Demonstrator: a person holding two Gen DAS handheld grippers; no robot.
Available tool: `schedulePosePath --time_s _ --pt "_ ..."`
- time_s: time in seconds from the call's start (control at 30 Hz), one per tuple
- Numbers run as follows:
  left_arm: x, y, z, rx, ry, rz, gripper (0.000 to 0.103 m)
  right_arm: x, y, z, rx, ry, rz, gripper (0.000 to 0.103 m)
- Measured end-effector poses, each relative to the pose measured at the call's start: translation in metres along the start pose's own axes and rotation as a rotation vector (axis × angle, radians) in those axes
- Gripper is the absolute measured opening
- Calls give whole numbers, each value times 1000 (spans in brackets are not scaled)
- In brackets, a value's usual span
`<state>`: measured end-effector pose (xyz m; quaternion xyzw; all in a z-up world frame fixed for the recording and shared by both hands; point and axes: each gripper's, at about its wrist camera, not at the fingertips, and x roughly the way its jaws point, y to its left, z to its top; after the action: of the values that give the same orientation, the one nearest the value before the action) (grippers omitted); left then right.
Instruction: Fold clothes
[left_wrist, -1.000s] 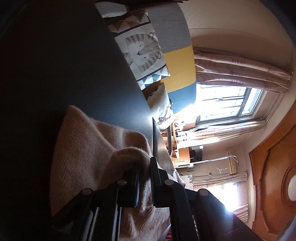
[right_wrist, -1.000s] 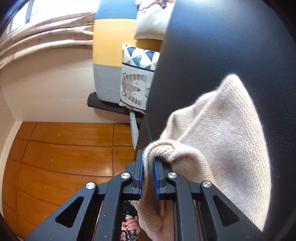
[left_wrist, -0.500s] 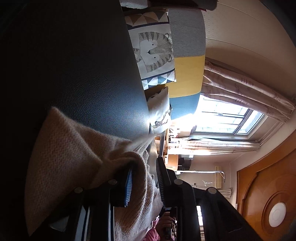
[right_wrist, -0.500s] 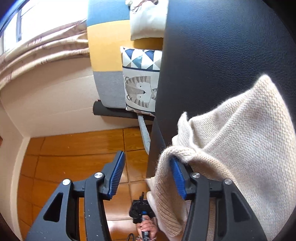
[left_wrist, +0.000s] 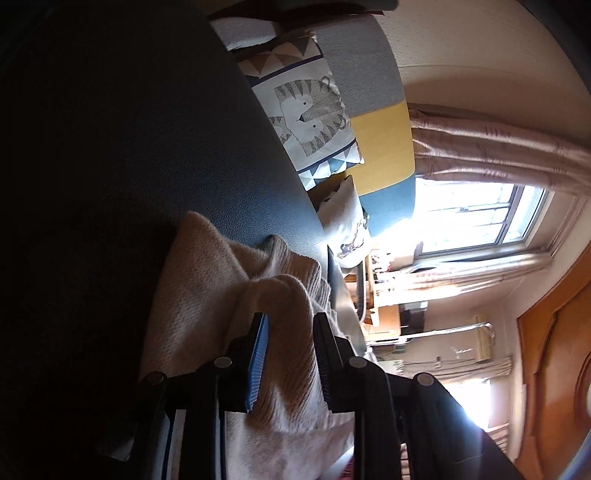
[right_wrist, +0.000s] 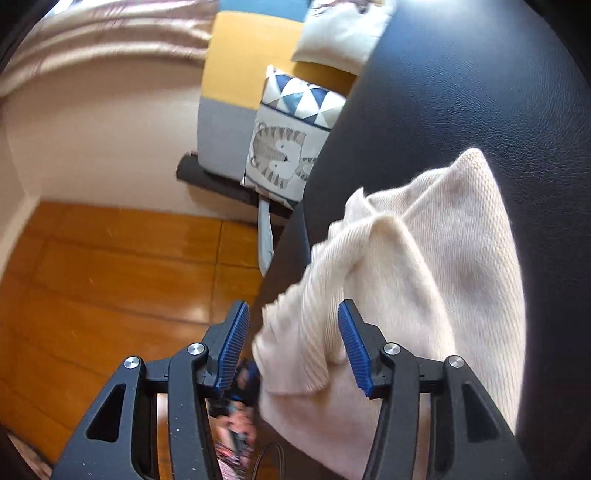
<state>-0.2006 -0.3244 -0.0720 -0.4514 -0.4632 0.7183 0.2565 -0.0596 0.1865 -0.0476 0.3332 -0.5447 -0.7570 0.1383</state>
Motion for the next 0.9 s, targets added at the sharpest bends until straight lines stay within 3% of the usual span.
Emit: schedulePosePath --time_s 0.07,0.17,0.27,0.37,0.47,0.5,0.53,0.67,0.9 --pt "-6 -9 -10 85 22 42 24 5 6 -11 -55 34 -69 52" --pt "0 -25 -32 191 109 88 24 16 14 -26 -95 83 -73 48" --pt "12 -32 -54 199 175 26 24 27 14 -33 -72 111 -68 48" --pt "25 -33 -62 177 191 39 26 37 12 -35 -53 119 -59 48" --pt "35 -24 -63 102 187 64 26 45 10 -36 -35 90 -78 44" --pt "35 -20 -62 59 169 46 26 48 10 -36 -38 86 -97 18" --pt "36 -16 -61 17 150 29 26 50 11 -36 -44 84 -120 7" --pt "35 -14 -60 -56 74 24 5 49 24 -33 -73 39 -108 6" --pt "53 -71 -38 124 49 41 2 60 55 10 -125 4 -84 6"
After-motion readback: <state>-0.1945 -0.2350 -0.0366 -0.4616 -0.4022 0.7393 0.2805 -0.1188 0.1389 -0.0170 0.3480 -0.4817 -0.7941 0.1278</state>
